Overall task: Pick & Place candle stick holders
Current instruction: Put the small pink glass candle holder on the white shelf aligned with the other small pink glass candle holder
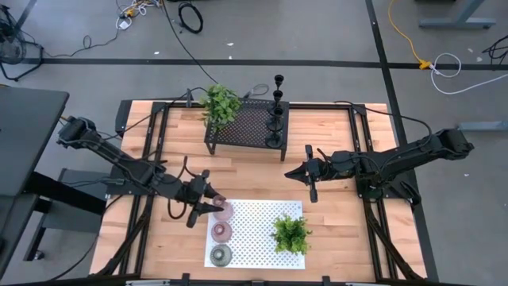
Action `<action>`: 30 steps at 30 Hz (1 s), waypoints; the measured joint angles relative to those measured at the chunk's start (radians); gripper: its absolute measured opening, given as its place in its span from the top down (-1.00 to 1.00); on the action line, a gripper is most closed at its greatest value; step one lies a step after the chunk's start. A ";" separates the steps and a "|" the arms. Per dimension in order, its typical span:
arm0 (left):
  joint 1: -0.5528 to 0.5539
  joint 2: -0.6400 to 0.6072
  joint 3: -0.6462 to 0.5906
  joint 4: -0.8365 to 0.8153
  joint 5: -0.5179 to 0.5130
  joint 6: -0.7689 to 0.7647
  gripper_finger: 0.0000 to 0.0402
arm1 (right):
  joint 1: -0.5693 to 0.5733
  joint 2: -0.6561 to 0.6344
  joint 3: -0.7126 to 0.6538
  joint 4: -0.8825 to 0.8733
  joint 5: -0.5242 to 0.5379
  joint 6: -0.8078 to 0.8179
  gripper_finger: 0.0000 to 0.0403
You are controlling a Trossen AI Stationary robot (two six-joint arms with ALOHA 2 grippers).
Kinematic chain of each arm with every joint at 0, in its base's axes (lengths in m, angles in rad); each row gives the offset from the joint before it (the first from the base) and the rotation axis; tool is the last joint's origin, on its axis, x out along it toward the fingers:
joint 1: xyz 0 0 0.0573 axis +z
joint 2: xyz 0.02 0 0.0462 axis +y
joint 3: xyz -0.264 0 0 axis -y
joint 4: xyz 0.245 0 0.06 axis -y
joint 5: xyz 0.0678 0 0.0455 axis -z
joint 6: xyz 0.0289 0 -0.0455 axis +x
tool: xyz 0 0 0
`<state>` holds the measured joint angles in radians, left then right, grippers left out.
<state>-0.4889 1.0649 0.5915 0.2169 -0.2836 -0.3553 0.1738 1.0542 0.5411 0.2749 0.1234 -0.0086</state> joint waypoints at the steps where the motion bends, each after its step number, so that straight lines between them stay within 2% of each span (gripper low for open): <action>1: 0.000 0.006 0.000 0.004 0.000 0.000 0.28 | 0.000 0.000 0.000 0.000 0.000 0.000 0.96; 10: 0.001 0.070 0.001 0.060 0.000 0.000 0.22 | 0.000 0.000 0.000 -0.001 0.000 -0.003 0.96; 30: -0.003 0.065 0.001 0.083 0.000 0.001 0.16 | 0.000 0.000 0.000 -0.008 0.000 -0.005 0.96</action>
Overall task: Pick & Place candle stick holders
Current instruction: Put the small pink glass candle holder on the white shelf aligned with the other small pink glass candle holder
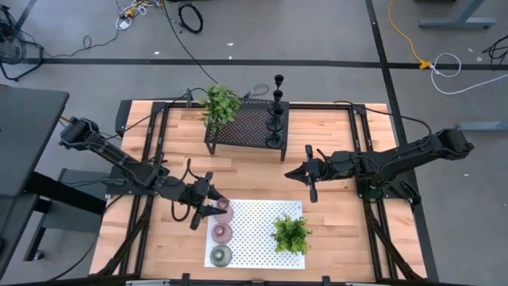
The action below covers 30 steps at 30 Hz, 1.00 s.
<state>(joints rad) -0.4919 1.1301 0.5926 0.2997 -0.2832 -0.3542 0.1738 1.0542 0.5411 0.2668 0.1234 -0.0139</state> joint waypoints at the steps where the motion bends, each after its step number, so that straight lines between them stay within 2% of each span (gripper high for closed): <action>1: 0.000 0.000 0.000 0.001 0.000 0.001 0.16 | 0.000 0.000 0.000 0.000 0.000 -0.001 0.96; 22: 0.000 0.000 -0.001 0.054 -0.006 0.000 0.15 | 0.000 0.000 0.000 0.000 0.000 0.000 0.96; 30: 0.000 0.000 -0.001 0.060 -0.010 -0.001 -0.06 | 0.000 0.000 0.000 0.000 0.000 0.002 0.96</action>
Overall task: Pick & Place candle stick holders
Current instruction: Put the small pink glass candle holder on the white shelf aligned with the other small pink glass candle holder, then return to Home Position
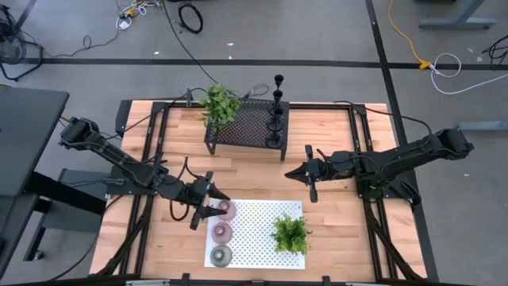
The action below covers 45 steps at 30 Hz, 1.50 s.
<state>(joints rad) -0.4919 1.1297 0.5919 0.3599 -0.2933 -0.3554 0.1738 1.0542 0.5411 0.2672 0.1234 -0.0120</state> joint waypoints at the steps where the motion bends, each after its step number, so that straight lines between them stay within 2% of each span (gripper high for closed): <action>1: 0.000 0.000 0.000 0.000 0.000 0.000 -0.09 | 0.000 0.000 0.000 0.000 0.000 0.000 0.96; 7: 0.000 0.000 0.000 -0.002 0.017 0.000 -0.18 | 0.000 0.000 0.000 0.000 0.000 0.000 0.96; 24: 0.000 -0.004 0.000 0.100 0.017 0.104 -0.19 | 0.000 0.000 0.000 0.000 0.000 -0.003 0.96; 29: 0.005 -0.029 0.000 0.098 -0.096 0.196 -0.19 | 0.000 0.000 0.000 0.000 0.000 -0.006 0.96; 33: 0.009 -0.071 0.000 0.096 -0.193 0.340 -0.19 | 0.000 0.000 0.000 0.002 0.000 -0.030 0.96; 39: 0.036 -0.138 0.000 0.027 -0.391 0.476 -0.19 | -0.004 -0.007 0.000 0.059 0.000 -0.078 0.96; 41: 0.062 -0.159 0.000 -0.008 -0.397 0.496 -0.19 | -0.010 -0.021 0.000 0.074 0.019 -0.127 0.96; 45: 0.144 -0.219 0.000 -0.123 -0.360 0.475 -0.18 | -0.041 -0.083 0.000 0.085 0.132 -0.154 0.96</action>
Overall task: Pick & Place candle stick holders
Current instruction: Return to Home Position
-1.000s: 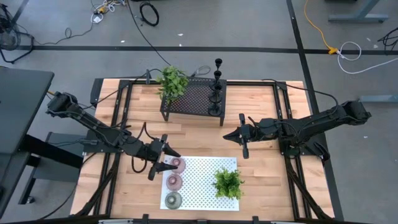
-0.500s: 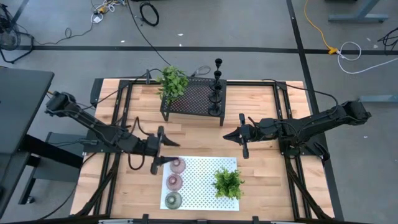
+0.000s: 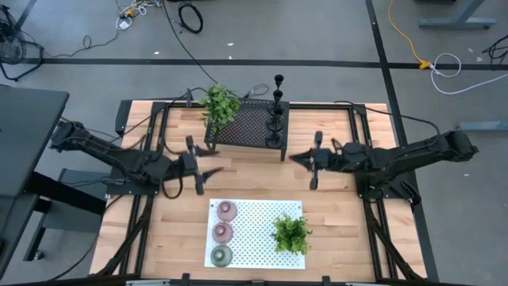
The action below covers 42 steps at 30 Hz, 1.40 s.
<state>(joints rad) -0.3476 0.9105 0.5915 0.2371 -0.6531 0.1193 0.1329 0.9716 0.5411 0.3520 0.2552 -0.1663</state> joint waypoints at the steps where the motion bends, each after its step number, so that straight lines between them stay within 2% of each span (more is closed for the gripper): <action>1: 0.024 -0.018 0.000 -0.033 0.004 -0.006 -0.18 | -0.013 -0.025 0.000 -0.018 0.014 -0.011 0.96; 4: 0.092 -0.082 0.000 -0.149 0.036 -0.053 -0.14 | -0.050 -0.111 0.000 -0.085 0.019 -0.014 0.96; 7: 0.142 -0.157 -0.001 -0.247 0.134 -0.104 -0.10 | -0.066 -0.205 0.000 -0.188 0.017 0.018 0.96; 10: 0.166 -0.216 -0.031 -0.251 0.207 -0.127 -0.04 | -0.067 -0.284 0.000 -0.303 0.016 0.066 0.96; 16: 0.165 -0.336 -0.157 -0.253 0.171 -0.136 0.05 | -0.069 -0.386 -0.003 -0.469 0.035 0.109 0.96; 18: 0.166 -0.383 -0.212 -0.247 0.168 -0.170 0.06 | -0.069 -0.418 -0.031 -0.449 0.042 0.122 0.96; 24: 0.149 -0.505 -0.375 -0.185 0.266 -0.239 0.06 | -0.068 -0.545 -0.223 -0.323 -0.015 0.152 0.96; 32: 0.146 -0.618 -0.524 -0.106 0.259 -0.239 0.06 | -0.069 -0.629 -0.528 0.084 -0.027 0.203 0.96; 38: 0.146 -0.666 -0.582 -0.091 0.336 -0.242 0.06 | -0.070 -0.629 -0.523 0.039 -0.010 0.196 0.96; 42: 0.146 -0.664 -0.582 -0.107 0.324 -0.244 0.06 | -0.071 -0.628 -0.523 0.006 0.033 0.190 0.96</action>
<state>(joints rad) -0.2016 0.2466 0.0093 0.1297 -0.3291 -0.1251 0.0624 0.3434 0.0177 0.3584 0.2878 0.0232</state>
